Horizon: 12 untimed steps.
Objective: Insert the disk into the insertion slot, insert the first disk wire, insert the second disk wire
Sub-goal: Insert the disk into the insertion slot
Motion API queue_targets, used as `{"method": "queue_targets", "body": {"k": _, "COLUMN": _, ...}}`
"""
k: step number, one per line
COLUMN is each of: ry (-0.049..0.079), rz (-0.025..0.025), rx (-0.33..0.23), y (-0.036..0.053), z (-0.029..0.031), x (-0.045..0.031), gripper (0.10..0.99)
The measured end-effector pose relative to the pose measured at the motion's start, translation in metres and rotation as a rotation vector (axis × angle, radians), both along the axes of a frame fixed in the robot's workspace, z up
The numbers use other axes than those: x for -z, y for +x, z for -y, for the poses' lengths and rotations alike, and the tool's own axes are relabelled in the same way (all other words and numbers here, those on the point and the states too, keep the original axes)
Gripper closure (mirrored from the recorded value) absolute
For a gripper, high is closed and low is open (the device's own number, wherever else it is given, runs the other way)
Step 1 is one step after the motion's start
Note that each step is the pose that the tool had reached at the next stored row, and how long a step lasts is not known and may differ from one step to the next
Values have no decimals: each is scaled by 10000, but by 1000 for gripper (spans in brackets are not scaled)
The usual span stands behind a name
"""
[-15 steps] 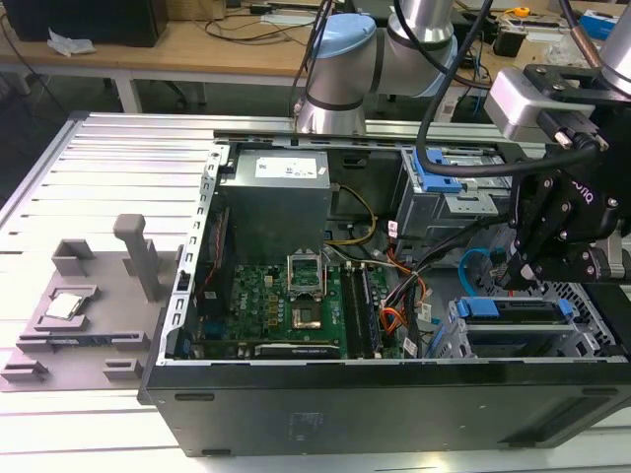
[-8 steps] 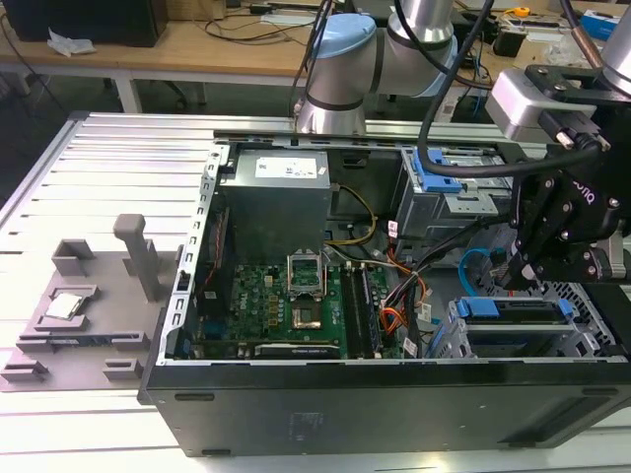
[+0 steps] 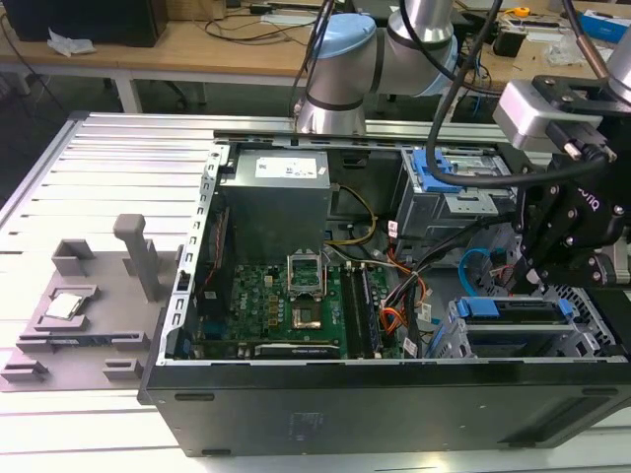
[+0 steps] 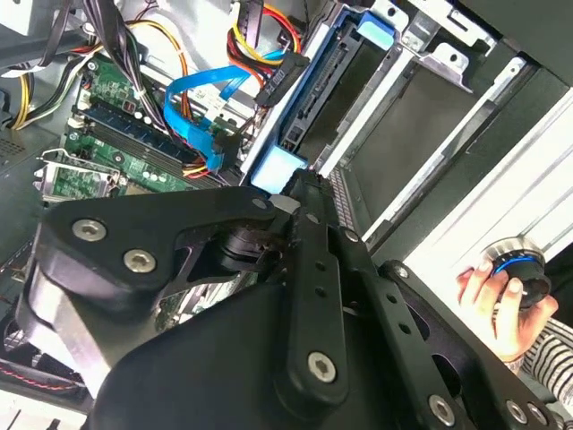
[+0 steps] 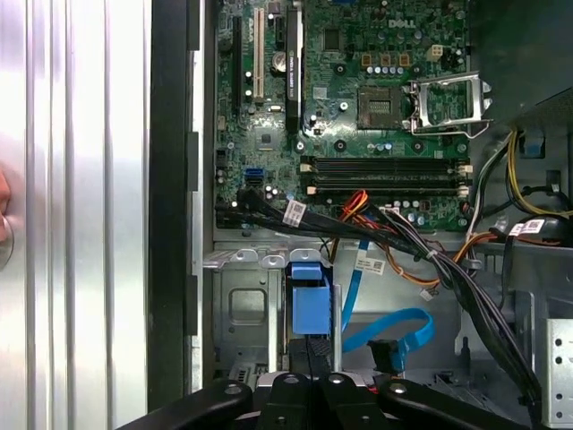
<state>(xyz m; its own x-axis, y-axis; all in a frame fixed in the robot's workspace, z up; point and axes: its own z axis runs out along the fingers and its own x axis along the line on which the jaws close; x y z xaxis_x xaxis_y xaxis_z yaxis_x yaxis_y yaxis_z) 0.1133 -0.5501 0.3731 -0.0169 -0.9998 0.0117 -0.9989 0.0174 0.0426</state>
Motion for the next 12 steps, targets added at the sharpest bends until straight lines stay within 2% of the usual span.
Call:
{"method": "queue_targets", "body": {"k": 3, "ry": -2, "rz": -2, "rx": 0, "y": 29, "z": 0, "x": 36, "gripper": 980}}
{"method": "queue_targets", "body": {"k": 12, "ry": -2, "rz": -2, "rx": 0, "y": 54, "z": 0, "x": 44, "gripper": 980}}
